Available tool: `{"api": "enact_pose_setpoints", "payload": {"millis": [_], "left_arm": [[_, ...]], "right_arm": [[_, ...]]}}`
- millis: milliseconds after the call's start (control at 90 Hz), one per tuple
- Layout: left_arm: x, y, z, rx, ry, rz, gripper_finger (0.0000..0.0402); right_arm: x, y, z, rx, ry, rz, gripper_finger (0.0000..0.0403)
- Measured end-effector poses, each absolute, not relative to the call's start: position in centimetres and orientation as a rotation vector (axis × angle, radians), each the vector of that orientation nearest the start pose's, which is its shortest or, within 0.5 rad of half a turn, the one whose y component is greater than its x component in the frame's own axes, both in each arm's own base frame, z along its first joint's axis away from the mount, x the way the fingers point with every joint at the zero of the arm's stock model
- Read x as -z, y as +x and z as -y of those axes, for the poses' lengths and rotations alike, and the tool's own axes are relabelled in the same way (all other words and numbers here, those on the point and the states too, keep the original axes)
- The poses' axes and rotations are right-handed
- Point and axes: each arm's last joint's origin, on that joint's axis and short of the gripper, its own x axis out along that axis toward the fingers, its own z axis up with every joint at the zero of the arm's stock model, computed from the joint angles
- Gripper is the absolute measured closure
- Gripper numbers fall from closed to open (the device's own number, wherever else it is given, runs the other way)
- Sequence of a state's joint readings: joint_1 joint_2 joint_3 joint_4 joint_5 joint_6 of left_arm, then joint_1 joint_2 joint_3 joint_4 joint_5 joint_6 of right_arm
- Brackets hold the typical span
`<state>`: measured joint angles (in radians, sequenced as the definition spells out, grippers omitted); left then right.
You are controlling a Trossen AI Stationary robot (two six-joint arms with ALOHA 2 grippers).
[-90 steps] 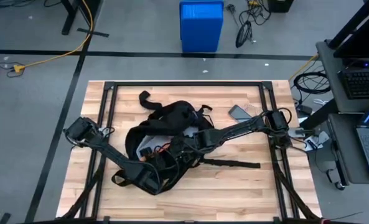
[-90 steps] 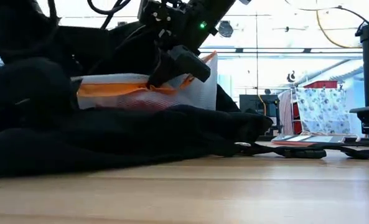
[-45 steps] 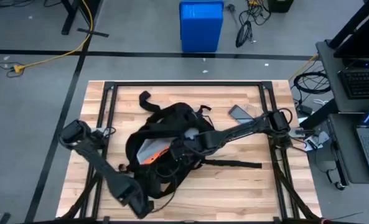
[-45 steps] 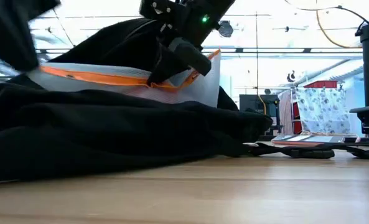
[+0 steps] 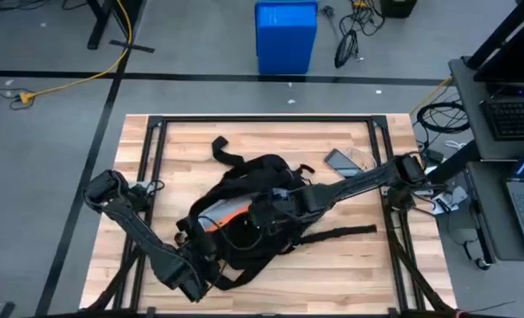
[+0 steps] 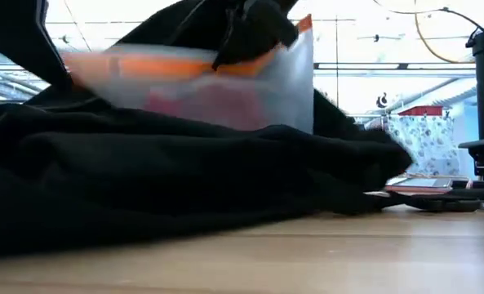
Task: Unpack backpack
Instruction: Put the zip bag into the black backpack
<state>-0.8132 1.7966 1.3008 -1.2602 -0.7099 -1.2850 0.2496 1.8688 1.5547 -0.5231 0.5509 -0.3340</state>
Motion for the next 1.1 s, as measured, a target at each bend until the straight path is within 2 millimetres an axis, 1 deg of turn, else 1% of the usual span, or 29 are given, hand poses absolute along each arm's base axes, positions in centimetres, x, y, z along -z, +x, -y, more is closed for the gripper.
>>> {"api": "enact_pose_setpoints", "payload": {"millis": [78, 178, 300, 467, 544, 611, 733, 811, 878, 967, 1100], "left_arm": [[-20.5, 22.6, 20.9, -0.645, 0.088, -0.983, 0.0382], [-20.2, 23.1, 20.7, -0.64, 0.109, -0.929, 0.0354], [-19.5, 24.0, 20.3, -0.602, 0.116, -0.917, 0.0313], [-18.5, 25.3, 19.2, -0.572, 0.173, -0.914, 0.0258], [-18.1, 25.7, 18.7, -0.562, 0.243, -0.886, 0.024], [-17.8, 26.0, 18.2, -0.565, 0.28, -0.877, 0.0233], [-17.2, 26.3, 17.3, -0.56, 0.331, -0.899, 0.0234], [-16.6, 26.7, 16.5, -0.56, 0.344, -0.92, 0.0242], [-15.8, 26.9, 15.6, -0.54, 0.342, -0.973, 0.0252], [-14.5, 27.2, 14.2, -0.515, 0.305, -1.023, 0.0273], [-13.1, 27.5, 12.7, -0.513, 0.268, -1.023, 0.032]], "right_arm": [[-28.5, 39.5, -8.5, 0.161, -0.632, -0.782, 0.0403], [-29.5, 38.8, -7.8, 0.171, -0.628, -0.786, 0.0403], [-29.7, 38.5, -6.9, 0.184, -0.614, -0.818, 0.0403], [-29.7, 38.4, -6.3, 0.173, -0.6, -0.829, 0.0403], [-29.7, 38.4, -6.2, 0.161, -0.59, -0.836, 0.0403], [-29.6, 38.4, -6.2, 0.153, -0.57, -0.838, 0.0403], [-29.5, 38.3, -6.2, 0.133, -0.535, -0.849, 0.0403], [-29.5, 38.3, -6.2, 0.124, -0.527, -0.848, 0.0403], [-29.5, 38.3, -6.2, 0.124, -0.525, -0.848, 0.0403], [-29.5, 38.3, -6.2, 0.126, -0.52, -0.848, 0.0403], [-29.4, 38.3, -6.2, 0.132, -0.506, -0.858, 0.0403]]}}
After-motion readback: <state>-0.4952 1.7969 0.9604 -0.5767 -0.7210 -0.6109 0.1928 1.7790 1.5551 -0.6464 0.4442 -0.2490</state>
